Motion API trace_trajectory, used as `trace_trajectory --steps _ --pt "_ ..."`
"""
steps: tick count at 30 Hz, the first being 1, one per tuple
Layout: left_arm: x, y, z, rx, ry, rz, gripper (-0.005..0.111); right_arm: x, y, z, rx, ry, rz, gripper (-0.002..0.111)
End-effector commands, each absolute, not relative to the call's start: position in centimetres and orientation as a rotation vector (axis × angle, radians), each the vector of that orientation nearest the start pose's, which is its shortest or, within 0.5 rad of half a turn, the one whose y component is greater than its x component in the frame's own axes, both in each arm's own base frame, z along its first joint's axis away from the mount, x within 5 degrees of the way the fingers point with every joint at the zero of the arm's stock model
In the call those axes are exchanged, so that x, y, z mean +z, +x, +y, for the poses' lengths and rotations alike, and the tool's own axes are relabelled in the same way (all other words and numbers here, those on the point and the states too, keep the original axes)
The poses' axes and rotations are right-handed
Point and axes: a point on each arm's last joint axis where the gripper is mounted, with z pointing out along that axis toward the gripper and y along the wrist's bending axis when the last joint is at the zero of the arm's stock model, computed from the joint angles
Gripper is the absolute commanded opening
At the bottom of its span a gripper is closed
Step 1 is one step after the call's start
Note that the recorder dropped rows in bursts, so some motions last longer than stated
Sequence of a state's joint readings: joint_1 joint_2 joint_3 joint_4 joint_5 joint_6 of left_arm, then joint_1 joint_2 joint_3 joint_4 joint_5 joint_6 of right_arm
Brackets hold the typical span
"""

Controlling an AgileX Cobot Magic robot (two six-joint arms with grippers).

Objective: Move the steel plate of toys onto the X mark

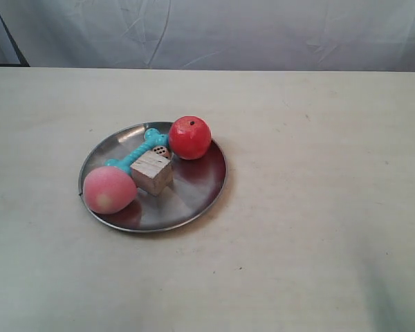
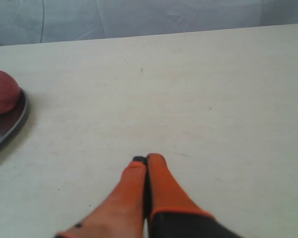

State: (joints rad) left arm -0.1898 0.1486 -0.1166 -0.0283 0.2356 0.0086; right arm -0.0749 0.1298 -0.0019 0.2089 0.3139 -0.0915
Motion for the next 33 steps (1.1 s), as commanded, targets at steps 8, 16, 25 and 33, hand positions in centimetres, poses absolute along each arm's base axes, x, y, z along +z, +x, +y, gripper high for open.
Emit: trace_trajectory --steps 8,16,25,33 --pt "19.0 5.5 -0.2 -0.107 -0.081 1.734 0.0 17.9 6.2 0.1 0.081 0.14 1.906 -0.001" --pt "19.4 5.6 0.0 -0.085 -0.117 1.696 0.0 17.9 6.2 0.1 0.081 0.14 1.906 -0.001" --pt "19.4 5.6 0.0 -0.083 -0.115 1.696 0.0 17.9 6.2 0.1 0.082 0.142 1.906 -0.001" --pt "19.4 5.6 0.0 -0.082 -0.113 1.696 0.0 17.9 6.2 0.1 0.082 0.142 1.906 -0.001"
